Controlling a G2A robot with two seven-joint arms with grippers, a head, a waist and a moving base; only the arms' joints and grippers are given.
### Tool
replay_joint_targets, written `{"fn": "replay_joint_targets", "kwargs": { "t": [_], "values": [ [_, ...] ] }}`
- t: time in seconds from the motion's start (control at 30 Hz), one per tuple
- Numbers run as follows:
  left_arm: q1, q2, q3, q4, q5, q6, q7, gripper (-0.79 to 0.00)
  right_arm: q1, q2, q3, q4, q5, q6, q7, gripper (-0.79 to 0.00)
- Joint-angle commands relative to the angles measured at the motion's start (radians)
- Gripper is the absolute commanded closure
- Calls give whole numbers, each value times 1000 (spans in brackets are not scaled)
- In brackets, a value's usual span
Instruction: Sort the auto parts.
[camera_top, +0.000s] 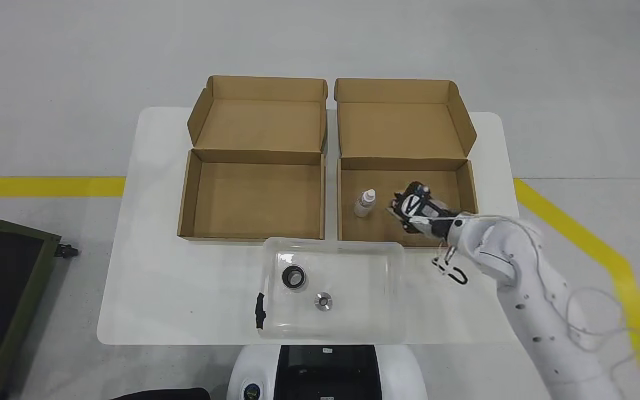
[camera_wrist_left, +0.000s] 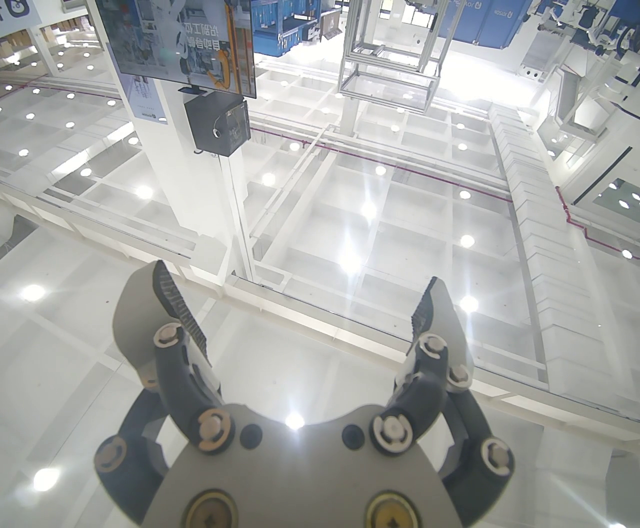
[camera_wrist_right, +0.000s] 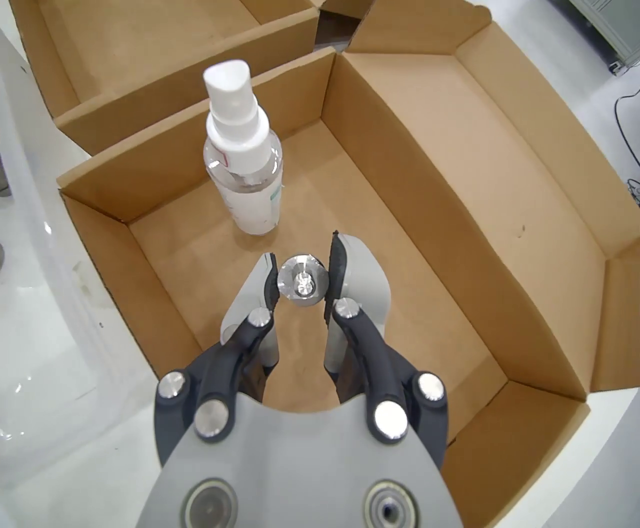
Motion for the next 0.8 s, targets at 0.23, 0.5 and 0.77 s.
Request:
{"fn": "replay_joint_targets", "kwargs": {
  "t": [0.23, 0.5, 0.77],
  "values": [
    [0, 0, 0, 0, 0, 0, 0, -785, 71, -12, -69, 94, 2, 7, 32, -52],
    [0, 0, 0, 0, 0, 0, 0, -785, 94, -16, -97, 131, -9, 15, 24, -286],
    [0, 0, 0, 0, 0, 0, 0, -785, 101, -14, -91, 96, -7, 17, 16, -391]
  ]
}}
